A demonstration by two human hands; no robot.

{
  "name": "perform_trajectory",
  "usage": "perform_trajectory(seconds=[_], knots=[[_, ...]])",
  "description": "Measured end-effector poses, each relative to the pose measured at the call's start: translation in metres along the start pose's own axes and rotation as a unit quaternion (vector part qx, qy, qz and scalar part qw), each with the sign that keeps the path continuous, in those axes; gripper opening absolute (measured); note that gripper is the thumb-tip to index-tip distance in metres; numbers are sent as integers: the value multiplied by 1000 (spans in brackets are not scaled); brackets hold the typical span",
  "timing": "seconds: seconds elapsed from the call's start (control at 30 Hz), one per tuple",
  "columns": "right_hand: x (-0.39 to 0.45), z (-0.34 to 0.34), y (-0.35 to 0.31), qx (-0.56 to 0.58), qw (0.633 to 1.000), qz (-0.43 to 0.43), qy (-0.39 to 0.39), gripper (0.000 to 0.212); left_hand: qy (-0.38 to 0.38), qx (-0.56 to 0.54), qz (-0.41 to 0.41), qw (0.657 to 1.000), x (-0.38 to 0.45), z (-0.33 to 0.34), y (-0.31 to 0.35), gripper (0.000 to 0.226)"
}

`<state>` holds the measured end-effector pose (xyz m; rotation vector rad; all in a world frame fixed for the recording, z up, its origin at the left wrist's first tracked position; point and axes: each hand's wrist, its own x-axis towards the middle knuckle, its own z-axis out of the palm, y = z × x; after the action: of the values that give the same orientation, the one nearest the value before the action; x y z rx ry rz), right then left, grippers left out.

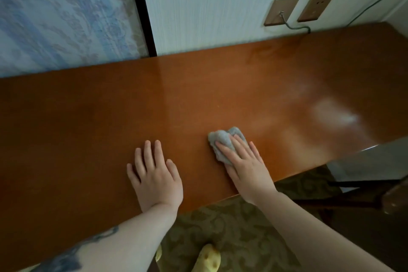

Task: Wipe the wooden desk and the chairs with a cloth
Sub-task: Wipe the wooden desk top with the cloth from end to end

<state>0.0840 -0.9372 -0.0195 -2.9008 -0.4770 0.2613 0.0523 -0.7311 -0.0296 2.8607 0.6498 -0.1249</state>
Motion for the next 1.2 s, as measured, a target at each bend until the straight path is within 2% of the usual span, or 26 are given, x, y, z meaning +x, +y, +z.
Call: perform_trajectory(seconds=[0.07, 0.1, 0.13, 0.2, 0.27, 0.33, 0.4, 0.47, 0.6, 0.67, 0.73, 0.8, 0.87, 0.93, 1.0, 1.07, 1.1, 1.13, 1.2], knots=[[23, 3, -23, 27, 992, 115, 41, 52, 8, -3, 0, 1000, 0, 0, 1, 68], [26, 6, -40, 33, 988, 144, 47, 53, 11, -4, -1, 1000, 0, 1, 1, 68], [22, 11, -55, 36, 988, 138, 52, 53, 12, -4, -3, 1000, 0, 1, 1, 66], [-6, 21, -74, 33, 998, 41, 38, 51, 13, -4, -6, 1000, 0, 3, 0, 59], [-37, 23, -63, 6, 997, -82, -2, 51, 12, -5, -6, 1000, 0, 4, 0, 58], [-45, 17, -32, -36, 989, -136, -35, 54, 10, -4, -4, 1000, 0, 5, -1, 57], [-34, 7, -2, -54, 993, -102, -27, 54, 16, -5, -3, 1000, 1, 6, -2, 58], [-8, -2, 12, -21, 999, -22, -31, 55, 20, -4, -5, 1000, 2, 7, -2, 60], [21, 4, -24, 26, 990, 135, 32, 52, 16, -8, -4, 1000, 0, 7, -2, 63], [4, 12, -48, 34, 995, 82, 43, 51, 15, -5, -7, 1000, 0, 6, 0, 58], [-28, 18, -46, -9, 998, -64, 4, 51, 13, -3, -8, 1000, 0, 7, -1, 54], [-48, 14, -12, -45, 984, -162, -50, 54, 12, -2, -9, 1000, 1, 8, -2, 54], [-44, 3, 26, -50, 980, -183, -67, 54, 14, 2, -6, 1000, 0, 7, -1, 58], [-17, -5, 42, -30, 989, -131, -66, 51, 18, 2, -4, 1000, 0, 8, 0, 62], [15, -6, 26, -11, 1000, -11, -19, 54, 19, 0, -6, 1000, 1, 9, -1, 60], [39, 3, -8, 14, 991, 126, 44, 54, 24, 3, -7, 1000, 1, 10, -2, 56], [43, 8, -28, 30, 983, 168, 63, 54, 25, 3, -7, 1000, 1, 10, -2, 56], [39, 15, -46, 45, 980, 176, 76, 55, 21, 3, -8, 1000, 1, 9, -2, 56], [14, 23, -65, 61, 992, 90, 72, 51, 16, 2, -6, 1000, 0, 8, -2, 60]])
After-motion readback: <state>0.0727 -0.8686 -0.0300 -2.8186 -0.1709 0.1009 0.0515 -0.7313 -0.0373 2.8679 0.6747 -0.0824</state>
